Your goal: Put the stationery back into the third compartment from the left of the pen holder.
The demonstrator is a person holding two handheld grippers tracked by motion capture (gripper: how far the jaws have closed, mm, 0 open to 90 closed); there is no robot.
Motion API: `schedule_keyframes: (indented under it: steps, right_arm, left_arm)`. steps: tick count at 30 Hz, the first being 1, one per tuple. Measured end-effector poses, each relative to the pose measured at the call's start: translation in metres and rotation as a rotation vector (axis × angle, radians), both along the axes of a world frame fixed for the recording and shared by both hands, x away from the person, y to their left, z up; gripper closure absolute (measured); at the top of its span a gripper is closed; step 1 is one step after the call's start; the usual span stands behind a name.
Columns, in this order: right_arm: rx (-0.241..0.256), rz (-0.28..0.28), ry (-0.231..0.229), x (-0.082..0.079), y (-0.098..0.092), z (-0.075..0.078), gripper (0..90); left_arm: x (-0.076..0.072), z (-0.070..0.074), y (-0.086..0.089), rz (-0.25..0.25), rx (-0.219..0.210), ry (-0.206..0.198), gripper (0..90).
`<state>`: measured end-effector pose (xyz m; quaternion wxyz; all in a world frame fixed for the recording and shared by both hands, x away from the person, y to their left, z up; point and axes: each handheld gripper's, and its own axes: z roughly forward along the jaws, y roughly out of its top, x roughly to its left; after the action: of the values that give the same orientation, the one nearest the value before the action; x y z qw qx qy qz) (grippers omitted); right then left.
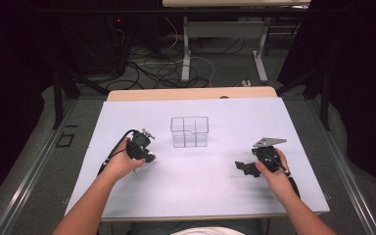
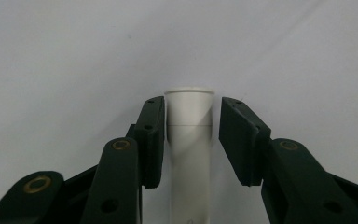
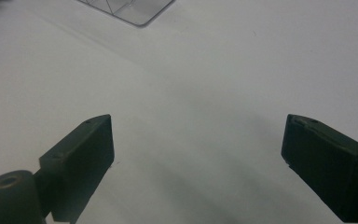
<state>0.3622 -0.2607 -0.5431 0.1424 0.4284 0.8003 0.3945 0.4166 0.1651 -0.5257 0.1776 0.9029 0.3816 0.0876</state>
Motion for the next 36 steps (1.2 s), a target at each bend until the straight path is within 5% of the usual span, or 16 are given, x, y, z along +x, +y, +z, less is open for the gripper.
schedule_keyframes:
  steps: [36]
  right_arm:
    - [0.002,0.013,0.004,0.0002,0.0016,-0.001,10.0]
  left_arm:
    - [0.0062,-0.004,-0.0043,-0.013,0.044,0.036,66.7]
